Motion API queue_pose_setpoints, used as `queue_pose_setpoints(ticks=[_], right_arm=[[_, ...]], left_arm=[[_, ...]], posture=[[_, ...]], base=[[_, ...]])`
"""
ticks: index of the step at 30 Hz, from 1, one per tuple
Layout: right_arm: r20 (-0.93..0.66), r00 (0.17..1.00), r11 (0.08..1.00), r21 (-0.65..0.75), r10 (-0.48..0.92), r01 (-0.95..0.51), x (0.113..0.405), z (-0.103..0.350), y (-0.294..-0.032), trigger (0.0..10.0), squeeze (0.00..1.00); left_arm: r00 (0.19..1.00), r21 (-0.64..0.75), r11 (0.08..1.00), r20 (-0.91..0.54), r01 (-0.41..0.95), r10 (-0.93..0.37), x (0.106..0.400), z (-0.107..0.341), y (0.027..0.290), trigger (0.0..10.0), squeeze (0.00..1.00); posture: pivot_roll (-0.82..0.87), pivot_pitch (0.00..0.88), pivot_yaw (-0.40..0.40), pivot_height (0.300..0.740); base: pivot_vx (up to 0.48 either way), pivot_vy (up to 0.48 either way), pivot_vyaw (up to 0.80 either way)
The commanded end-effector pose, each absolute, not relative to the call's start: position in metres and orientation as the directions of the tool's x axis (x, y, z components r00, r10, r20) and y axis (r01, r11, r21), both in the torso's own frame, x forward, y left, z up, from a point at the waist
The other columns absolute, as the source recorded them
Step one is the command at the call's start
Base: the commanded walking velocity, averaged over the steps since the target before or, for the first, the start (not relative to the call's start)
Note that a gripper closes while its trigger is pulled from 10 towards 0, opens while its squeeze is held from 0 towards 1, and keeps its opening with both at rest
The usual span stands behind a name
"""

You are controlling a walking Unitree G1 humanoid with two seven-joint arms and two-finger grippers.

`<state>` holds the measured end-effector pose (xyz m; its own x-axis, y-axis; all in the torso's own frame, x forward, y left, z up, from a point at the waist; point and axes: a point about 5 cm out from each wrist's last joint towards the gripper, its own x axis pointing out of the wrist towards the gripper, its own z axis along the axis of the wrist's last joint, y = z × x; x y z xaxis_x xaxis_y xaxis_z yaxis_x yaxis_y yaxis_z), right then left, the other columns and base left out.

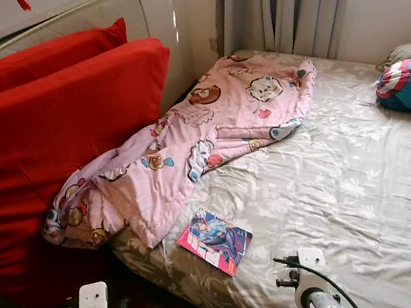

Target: Clean up the room

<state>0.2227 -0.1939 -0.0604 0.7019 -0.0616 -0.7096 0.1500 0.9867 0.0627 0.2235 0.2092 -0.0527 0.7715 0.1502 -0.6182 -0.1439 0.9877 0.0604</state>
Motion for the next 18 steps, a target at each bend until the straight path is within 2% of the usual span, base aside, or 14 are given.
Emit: queue_pose_setpoints(ticks=[1,7,18], right_arm=[[-0.725,0.685,0.984,0.062,-0.071,0.167,0.222,-0.062,-0.192,10.0,0.00],[-0.719,0.691,0.979,0.080,-0.072,0.185,0.224,-0.061,-0.191,10.0,0.00],[-0.743,0.664,0.980,0.057,-0.087,0.191,0.221,-0.063,-0.194,10.0,0.00]], left_arm=[[0.737,0.054,0.988,-0.659,-0.147,0.146,0.214,-0.059,0.211,10.0,0.00],[0.723,0.042,0.988,-0.677,-0.148,0.137,0.213,-0.061,0.212,10.0,0.00],[0.666,0.035,0.989,-0.735,-0.143,0.122,0.200,-0.070,0.213,10.0,0.00]], posture=[[-0.03,0.000,-0.011,0.740],[-0.06,0.000,0.018,0.740],[-0.06,0.000,-0.003,0.740]], base=[[0.000,0.000,0.00],[0.000,0.000,0.00],[0.000,0.000,0.00]])
